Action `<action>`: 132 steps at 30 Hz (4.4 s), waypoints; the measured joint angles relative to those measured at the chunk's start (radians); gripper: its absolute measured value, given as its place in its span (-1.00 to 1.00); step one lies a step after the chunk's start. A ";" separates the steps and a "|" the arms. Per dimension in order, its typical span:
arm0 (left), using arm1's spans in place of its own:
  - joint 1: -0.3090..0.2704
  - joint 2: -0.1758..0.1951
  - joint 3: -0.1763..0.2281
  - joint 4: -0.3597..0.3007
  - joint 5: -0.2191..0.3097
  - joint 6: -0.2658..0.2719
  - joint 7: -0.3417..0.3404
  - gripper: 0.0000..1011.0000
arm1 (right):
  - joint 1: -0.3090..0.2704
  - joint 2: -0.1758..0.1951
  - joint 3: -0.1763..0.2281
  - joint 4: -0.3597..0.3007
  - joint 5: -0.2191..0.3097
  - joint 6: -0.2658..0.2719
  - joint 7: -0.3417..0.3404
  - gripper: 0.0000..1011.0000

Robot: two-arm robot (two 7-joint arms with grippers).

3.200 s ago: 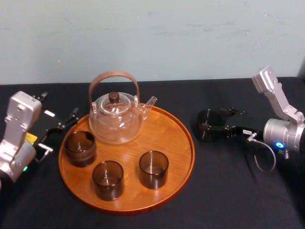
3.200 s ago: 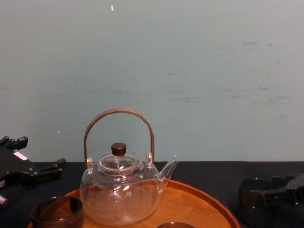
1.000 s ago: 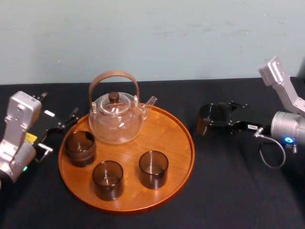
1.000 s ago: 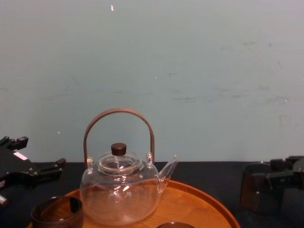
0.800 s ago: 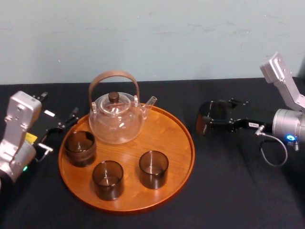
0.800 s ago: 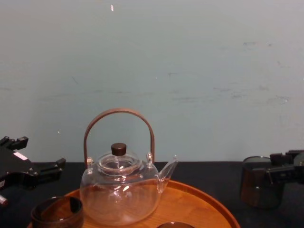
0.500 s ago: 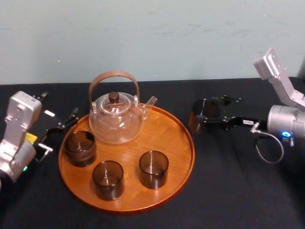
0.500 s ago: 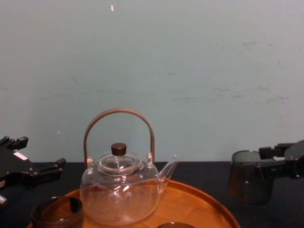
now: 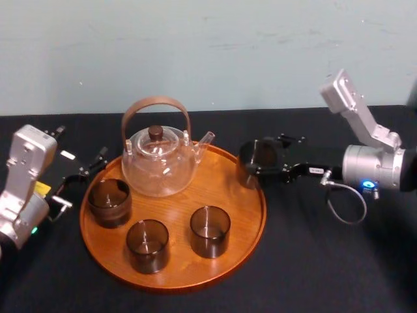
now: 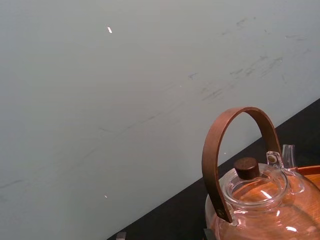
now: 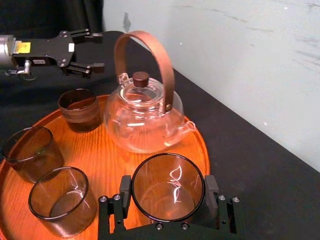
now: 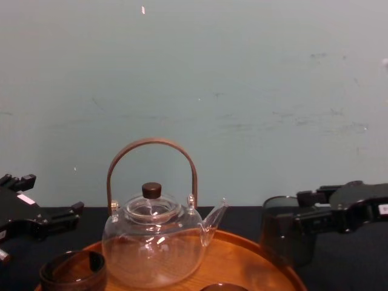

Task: Pick up the glass from the table and place it on the tray.

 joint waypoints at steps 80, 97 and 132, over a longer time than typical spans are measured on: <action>0.000 0.000 0.000 0.000 0.000 0.000 0.000 0.98 | 0.088 -0.171 -0.077 0.266 -0.115 -0.085 0.021 0.98; 0.000 0.000 0.000 0.000 0.000 0.000 0.000 0.98 | 0.087 -0.170 -0.076 0.264 -0.112 -0.085 0.022 0.98; 0.000 0.000 0.000 0.000 0.000 0.000 0.000 0.98 | -0.156 0.049 0.127 -0.063 0.039 -0.133 -0.098 0.98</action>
